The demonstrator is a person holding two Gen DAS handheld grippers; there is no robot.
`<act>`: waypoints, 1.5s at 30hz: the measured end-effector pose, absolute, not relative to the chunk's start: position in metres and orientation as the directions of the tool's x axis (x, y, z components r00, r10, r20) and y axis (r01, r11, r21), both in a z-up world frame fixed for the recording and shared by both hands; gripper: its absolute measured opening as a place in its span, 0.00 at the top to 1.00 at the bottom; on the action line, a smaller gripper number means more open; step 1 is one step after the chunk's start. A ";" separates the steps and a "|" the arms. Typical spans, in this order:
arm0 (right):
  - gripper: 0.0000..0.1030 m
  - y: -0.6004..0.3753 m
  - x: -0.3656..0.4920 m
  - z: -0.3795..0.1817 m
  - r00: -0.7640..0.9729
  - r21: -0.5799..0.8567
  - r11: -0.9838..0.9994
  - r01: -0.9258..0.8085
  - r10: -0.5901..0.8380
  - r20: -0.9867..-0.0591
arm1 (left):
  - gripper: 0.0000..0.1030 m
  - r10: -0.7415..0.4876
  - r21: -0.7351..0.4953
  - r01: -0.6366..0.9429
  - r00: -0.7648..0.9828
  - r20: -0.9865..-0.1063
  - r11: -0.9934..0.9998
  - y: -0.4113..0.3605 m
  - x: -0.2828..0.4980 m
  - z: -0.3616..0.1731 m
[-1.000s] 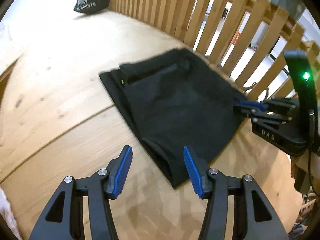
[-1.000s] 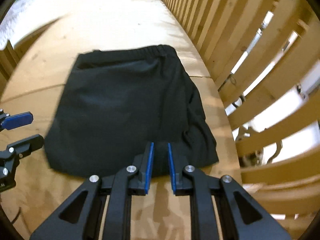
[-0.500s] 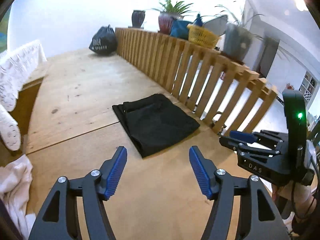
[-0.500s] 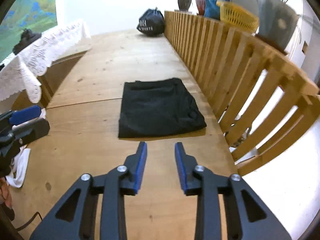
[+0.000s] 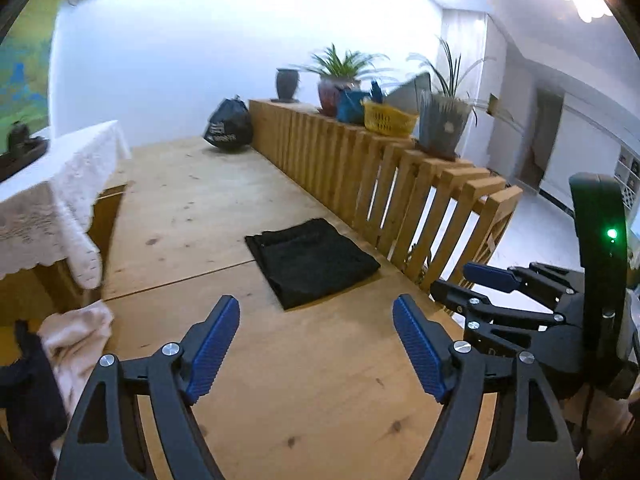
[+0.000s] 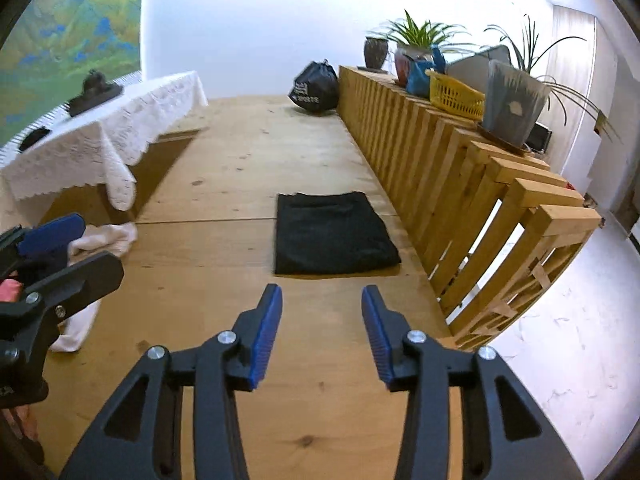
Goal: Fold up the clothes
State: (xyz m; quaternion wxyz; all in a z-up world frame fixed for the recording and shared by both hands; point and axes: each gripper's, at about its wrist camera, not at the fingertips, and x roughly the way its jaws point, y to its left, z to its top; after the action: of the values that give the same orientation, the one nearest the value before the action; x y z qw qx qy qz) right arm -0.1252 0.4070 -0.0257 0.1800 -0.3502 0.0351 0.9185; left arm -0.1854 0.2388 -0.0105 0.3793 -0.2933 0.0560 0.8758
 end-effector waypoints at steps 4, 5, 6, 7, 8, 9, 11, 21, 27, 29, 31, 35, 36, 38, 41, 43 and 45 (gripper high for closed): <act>0.53 0.382 -0.095 -0.005 -0.722 -0.047 -0.939 -0.341 0.293 -0.627 | 0.15 0.621 -0.128 -0.679 -0.557 -0.552 -0.723 0.210 -0.157 0.002; 0.50 0.373 -0.086 0.001 -0.729 -0.044 -0.940 -0.337 0.290 -0.620 | 0.12 0.614 -0.123 -0.676 -0.559 -0.558 -0.727 0.202 -0.148 0.004; 0.48 0.366 -0.079 0.005 -0.733 -0.046 -0.940 -0.337 0.293 -0.615 | 0.06 0.607 -0.118 -0.672 -0.562 -0.562 -0.731 0.196 -0.140 0.006; 0.48 0.356 -0.070 0.011 -0.738 -0.053 -0.940 -0.336 0.298 -0.605 | 0.03 0.603 -0.114 -0.669 -0.566 -0.562 -0.735 0.191 -0.133 0.007; 0.48 0.349 -0.064 0.015 -0.741 -0.061 -0.940 -0.335 0.302 -0.599 | 0.01 0.602 -0.110 -0.667 -0.572 -0.558 -0.737 0.185 -0.124 0.009; 0.48 0.342 -0.057 0.019 -0.744 -0.069 -0.940 -0.333 0.307 -0.593 | 0.01 0.602 -0.108 -0.666 -0.577 -0.552 -0.738 0.178 -0.114 0.011; 0.47 0.326 -0.043 0.026 -0.753 -0.084 -0.941 -0.328 0.315 -0.578 | 0.01 0.604 -0.113 -0.663 -0.581 -0.545 -0.740 0.163 -0.097 0.017; 0.47 0.283 0.013 0.040 -0.769 -0.071 -0.941 -0.330 0.312 -0.558 | 0.01 0.600 -0.122 -0.654 -0.584 -0.546 -0.747 0.125 -0.038 0.033; 0.47 0.270 0.037 0.043 -0.777 -0.056 -0.943 -0.328 0.303 -0.552 | 0.01 0.588 -0.129 -0.641 -0.581 -0.563 -0.756 0.113 -0.019 0.034; 0.47 0.266 0.041 0.044 -0.779 -0.055 -0.943 -0.327 0.302 -0.550 | 0.01 0.591 -0.136 -0.642 -0.574 -0.567 -0.754 0.109 -0.014 0.035; 0.47 0.261 0.045 0.045 -0.782 -0.053 -0.946 -0.321 0.296 -0.549 | 0.01 0.597 -0.143 -0.645 -0.568 -0.567 -0.750 0.106 -0.009 0.036; 0.47 0.250 0.053 0.045 -0.782 -0.057 -0.948 -0.314 0.292 -0.550 | 0.00 0.594 -0.141 -0.642 -0.575 -0.563 -0.754 0.101 -0.002 0.039; 0.47 0.249 0.055 0.045 -0.783 -0.056 -0.948 -0.313 0.291 -0.549 | 0.01 0.593 -0.139 -0.641 -0.575 -0.565 -0.754 0.100 -0.001 0.039; 0.47 0.247 0.058 0.046 -0.786 -0.054 -0.949 -0.309 0.287 -0.547 | 0.01 0.592 -0.138 -0.642 -0.574 -0.566 -0.755 0.098 0.002 0.041; 0.47 0.242 0.062 0.047 -0.789 -0.056 -0.952 -0.302 0.283 -0.545 | 0.01 0.585 -0.136 -0.633 -0.583 -0.563 -0.762 0.093 0.007 0.043; 0.47 0.238 0.063 0.047 -0.790 -0.061 -0.952 -0.299 0.283 -0.544 | 0.01 0.579 -0.133 -0.628 -0.589 -0.563 -0.767 0.090 0.011 0.044; 0.47 0.234 0.064 0.047 -0.789 -0.063 -0.954 -0.294 0.280 -0.547 | 0.01 0.573 -0.130 -0.621 -0.595 -0.564 -0.773 0.086 0.014 0.045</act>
State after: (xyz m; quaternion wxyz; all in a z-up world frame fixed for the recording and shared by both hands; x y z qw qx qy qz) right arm 0.0644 0.2339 0.0469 0.1517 -0.2871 0.0127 0.9457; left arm 0.0144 0.0865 0.0452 0.3344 -0.3009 0.0399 0.8922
